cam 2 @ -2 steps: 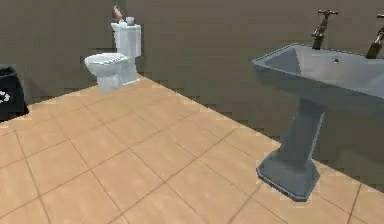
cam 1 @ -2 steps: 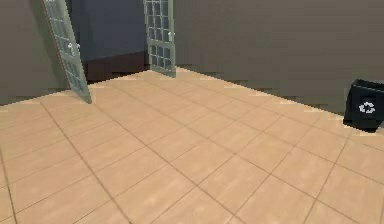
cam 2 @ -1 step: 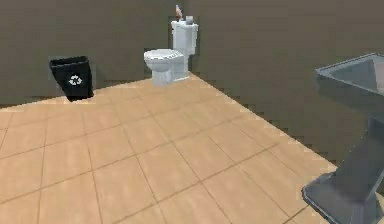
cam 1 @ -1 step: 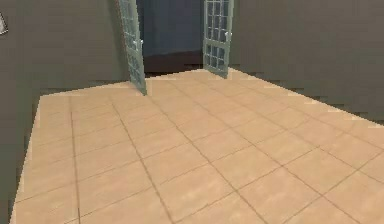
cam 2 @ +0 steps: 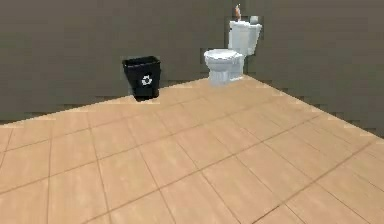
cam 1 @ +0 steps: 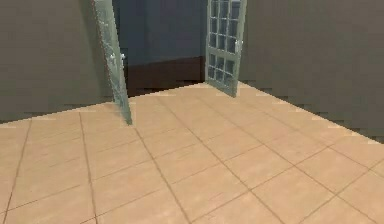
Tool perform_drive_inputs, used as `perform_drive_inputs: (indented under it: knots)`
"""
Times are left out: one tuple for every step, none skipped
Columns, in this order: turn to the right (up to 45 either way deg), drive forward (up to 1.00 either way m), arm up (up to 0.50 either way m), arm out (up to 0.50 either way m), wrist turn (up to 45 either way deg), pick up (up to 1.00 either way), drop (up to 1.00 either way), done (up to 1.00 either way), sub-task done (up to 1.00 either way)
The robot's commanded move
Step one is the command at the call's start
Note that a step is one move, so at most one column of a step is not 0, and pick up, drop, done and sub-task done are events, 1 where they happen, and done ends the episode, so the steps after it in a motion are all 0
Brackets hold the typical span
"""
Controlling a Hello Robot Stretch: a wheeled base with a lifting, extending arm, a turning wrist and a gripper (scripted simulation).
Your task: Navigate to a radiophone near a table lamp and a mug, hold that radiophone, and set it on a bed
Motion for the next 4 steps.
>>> perform_drive_inputs:
  knots:
    - [0.0,1.00,0.00,0.00,0.0,0.00,0.00,0.00,0.00]
    - [0.0,1.00,0.00,0.00,0.0,0.00,0.00,0.00,0.00]
    - [-6.0,0.00,0.00,0.00,0.0,0.00,0.00,0.00,0.00]
    - [0.0,0.50,0.00,0.00,0.0,0.00,0.00,0.00,0.00]
